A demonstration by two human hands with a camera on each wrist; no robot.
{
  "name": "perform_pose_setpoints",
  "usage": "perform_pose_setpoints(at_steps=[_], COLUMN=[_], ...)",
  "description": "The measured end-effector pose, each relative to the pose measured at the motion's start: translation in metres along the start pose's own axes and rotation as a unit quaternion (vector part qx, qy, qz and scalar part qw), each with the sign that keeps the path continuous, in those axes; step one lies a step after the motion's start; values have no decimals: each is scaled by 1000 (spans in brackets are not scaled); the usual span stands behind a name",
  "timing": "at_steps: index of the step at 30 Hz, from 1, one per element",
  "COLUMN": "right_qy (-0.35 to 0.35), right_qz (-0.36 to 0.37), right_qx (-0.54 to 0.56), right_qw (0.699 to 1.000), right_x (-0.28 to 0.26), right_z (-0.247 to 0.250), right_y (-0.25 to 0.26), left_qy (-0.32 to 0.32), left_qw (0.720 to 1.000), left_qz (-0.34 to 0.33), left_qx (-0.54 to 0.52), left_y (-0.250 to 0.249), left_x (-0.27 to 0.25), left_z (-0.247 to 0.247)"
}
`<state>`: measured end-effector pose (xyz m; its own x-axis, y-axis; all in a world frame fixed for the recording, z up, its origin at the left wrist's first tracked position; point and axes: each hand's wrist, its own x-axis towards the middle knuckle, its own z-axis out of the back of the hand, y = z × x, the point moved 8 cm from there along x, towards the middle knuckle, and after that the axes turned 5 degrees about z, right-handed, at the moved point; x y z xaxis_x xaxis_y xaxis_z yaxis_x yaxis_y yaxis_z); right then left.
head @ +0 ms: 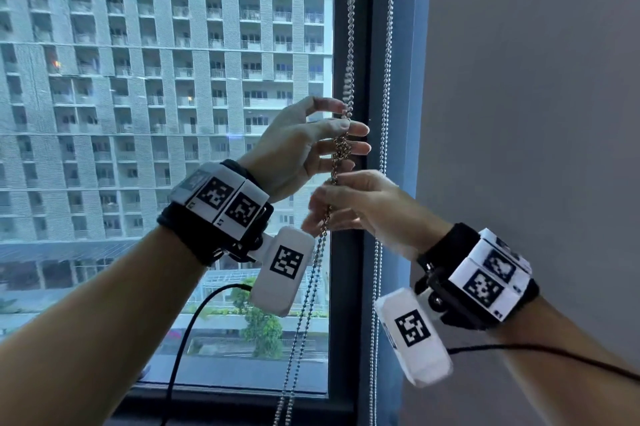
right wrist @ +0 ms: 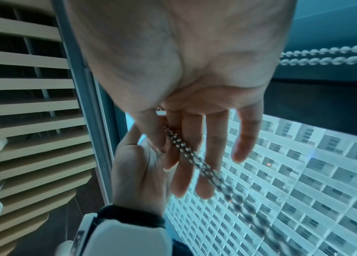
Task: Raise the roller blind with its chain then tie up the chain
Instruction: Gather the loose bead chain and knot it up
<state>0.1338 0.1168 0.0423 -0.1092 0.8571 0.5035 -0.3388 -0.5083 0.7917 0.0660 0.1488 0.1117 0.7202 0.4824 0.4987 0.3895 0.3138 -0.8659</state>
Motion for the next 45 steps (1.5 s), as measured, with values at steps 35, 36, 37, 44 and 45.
perform_pose_setpoints(at_steps=[35,36,37,44,45], right_qy=[-72,-74,-68,-129,-199], right_qz=[-21,-40,-63,-151,-113], right_qx=[-135,-166,-213,-566,-612], right_qw=[988,983,973,800,757], right_x=[-18,-21,-23,-48,-54], right_z=[18,18,20,17,17], right_y=[1,1,0,58,86], left_qy=[-37,-38,-36,-27,-37], left_qw=[994,991,987,931,920], left_qz=[14,16,18,113,120], left_qx=[105,128,156,347,372], left_y=[22,21,20,14,12], left_x=[-12,-15,-18,-48,-52], left_z=[14,15,16,56,64])
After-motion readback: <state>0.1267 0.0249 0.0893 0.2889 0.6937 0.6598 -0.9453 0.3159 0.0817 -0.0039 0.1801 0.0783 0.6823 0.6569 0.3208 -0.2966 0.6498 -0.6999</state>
